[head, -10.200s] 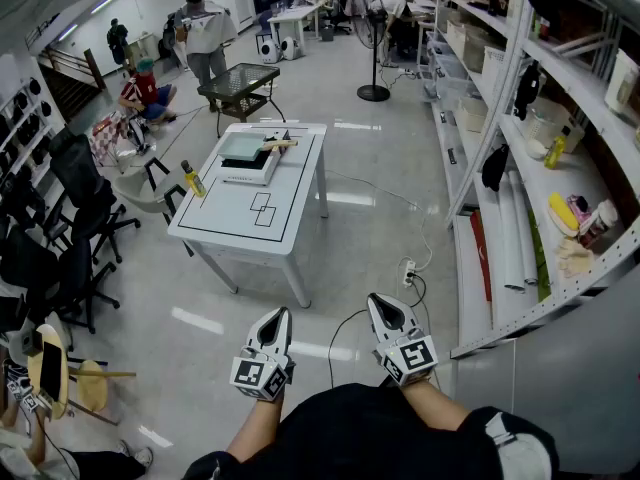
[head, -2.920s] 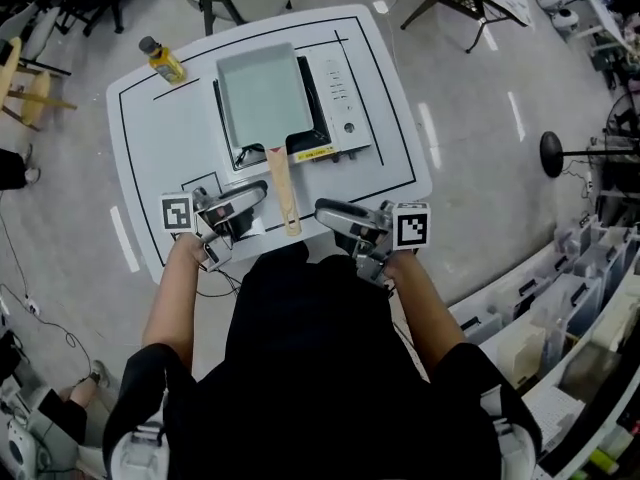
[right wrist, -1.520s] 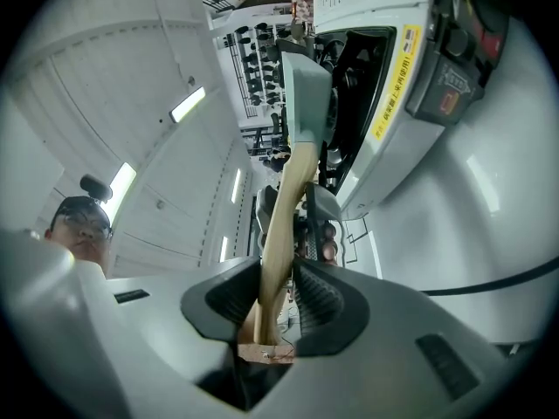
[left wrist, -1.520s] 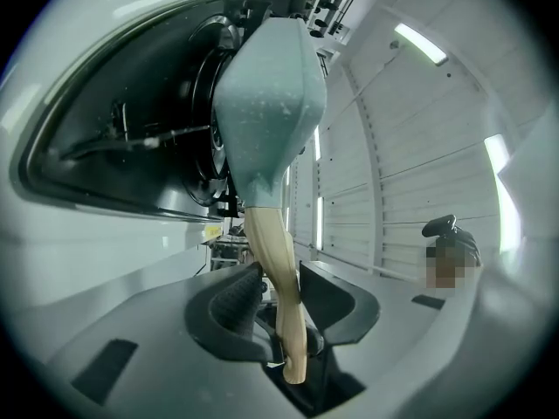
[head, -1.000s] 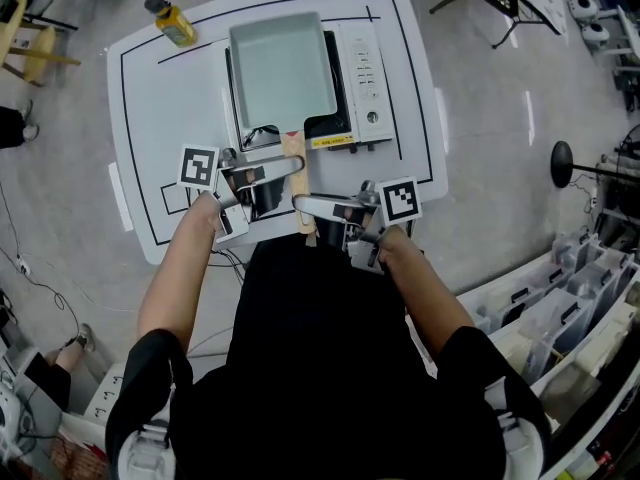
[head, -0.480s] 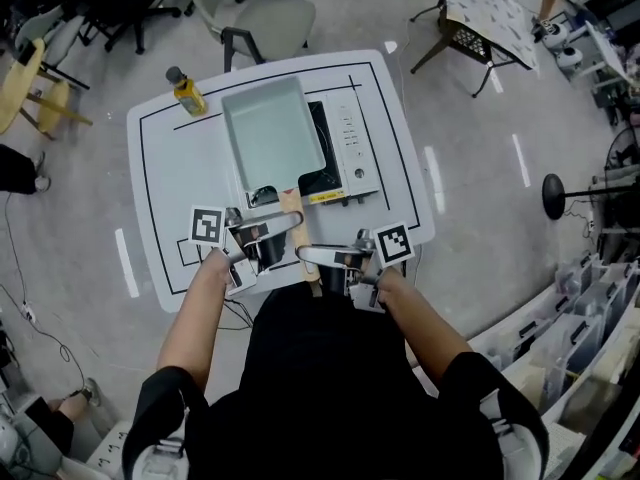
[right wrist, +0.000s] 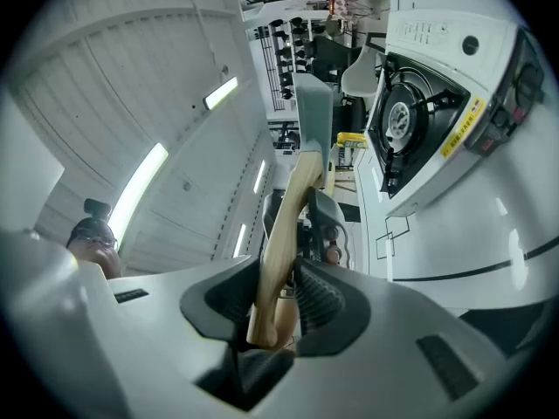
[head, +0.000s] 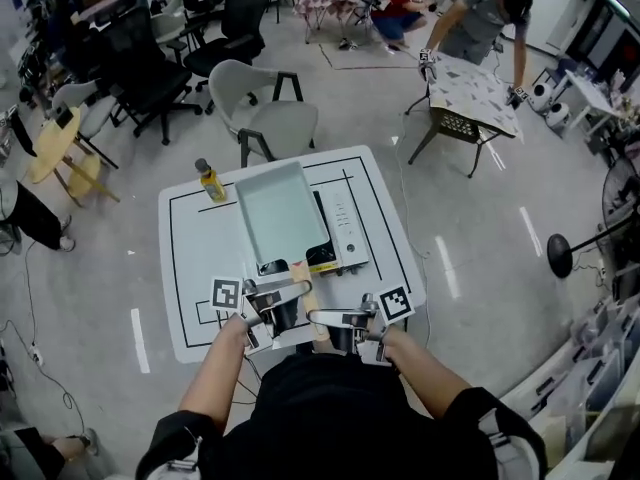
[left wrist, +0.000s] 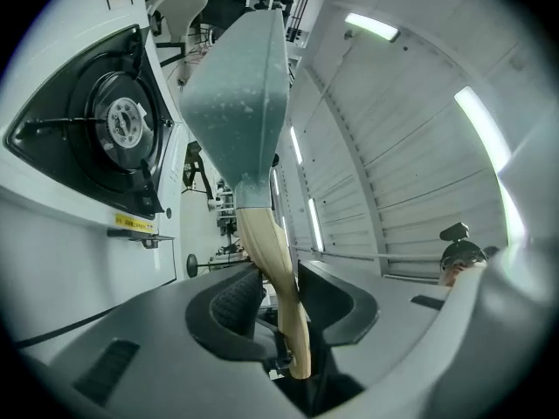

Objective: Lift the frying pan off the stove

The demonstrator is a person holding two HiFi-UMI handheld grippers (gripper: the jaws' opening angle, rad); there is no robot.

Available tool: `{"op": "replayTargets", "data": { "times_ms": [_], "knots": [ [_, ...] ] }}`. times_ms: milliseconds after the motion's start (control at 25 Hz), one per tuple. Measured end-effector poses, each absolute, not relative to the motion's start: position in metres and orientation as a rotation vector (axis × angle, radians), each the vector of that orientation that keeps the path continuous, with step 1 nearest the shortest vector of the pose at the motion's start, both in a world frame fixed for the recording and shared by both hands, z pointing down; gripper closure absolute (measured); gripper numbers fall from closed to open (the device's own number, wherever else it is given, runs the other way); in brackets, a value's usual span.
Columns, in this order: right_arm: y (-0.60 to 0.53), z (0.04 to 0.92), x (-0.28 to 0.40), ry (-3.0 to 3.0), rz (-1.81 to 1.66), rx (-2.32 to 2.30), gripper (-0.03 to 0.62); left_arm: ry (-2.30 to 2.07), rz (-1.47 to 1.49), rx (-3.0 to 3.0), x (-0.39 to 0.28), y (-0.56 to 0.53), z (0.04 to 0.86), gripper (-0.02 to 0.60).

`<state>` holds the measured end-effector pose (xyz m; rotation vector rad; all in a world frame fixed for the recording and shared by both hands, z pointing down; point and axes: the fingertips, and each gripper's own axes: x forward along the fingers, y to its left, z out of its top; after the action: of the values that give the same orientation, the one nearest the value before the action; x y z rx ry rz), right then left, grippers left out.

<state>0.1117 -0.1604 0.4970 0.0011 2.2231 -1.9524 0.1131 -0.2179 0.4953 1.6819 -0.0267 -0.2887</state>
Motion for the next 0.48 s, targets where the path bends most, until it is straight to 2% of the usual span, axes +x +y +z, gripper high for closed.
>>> {"op": "replayTargets", "data": {
  "times_ms": [480],
  "knots": [
    [-0.09, 0.455, 0.171, 2.293, -1.899, 0.184, 0.456, -0.127, -0.4, 1.731, 0.164, -0.147, 0.451, 0.446]
  ]
}}
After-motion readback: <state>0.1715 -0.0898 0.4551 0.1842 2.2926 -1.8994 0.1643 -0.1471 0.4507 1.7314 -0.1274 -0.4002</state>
